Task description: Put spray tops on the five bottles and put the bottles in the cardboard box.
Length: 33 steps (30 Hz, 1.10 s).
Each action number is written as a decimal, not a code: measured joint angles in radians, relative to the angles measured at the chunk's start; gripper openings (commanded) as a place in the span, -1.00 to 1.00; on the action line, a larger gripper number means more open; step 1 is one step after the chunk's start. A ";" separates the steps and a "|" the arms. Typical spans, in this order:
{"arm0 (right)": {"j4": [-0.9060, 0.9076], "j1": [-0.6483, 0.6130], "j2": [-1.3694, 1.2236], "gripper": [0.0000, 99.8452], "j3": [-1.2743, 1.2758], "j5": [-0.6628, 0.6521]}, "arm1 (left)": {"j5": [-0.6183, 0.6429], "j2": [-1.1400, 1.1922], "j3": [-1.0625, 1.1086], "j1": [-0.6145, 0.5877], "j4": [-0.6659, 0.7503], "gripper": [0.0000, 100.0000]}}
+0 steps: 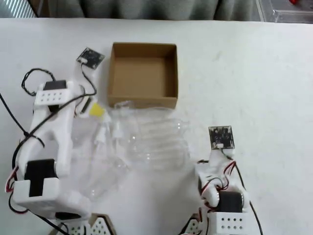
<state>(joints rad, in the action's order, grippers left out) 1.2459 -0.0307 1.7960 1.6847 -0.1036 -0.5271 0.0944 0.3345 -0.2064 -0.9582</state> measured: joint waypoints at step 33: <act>0.000 0.000 0.000 -0.97 0.000 0.000 | 0.000 0.167 -0.086 -0.014 0.012 -0.35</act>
<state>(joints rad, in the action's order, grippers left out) 1.2459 -0.0307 1.7960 1.6847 -0.1036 -0.5271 0.2616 0.2486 -0.2202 -0.9459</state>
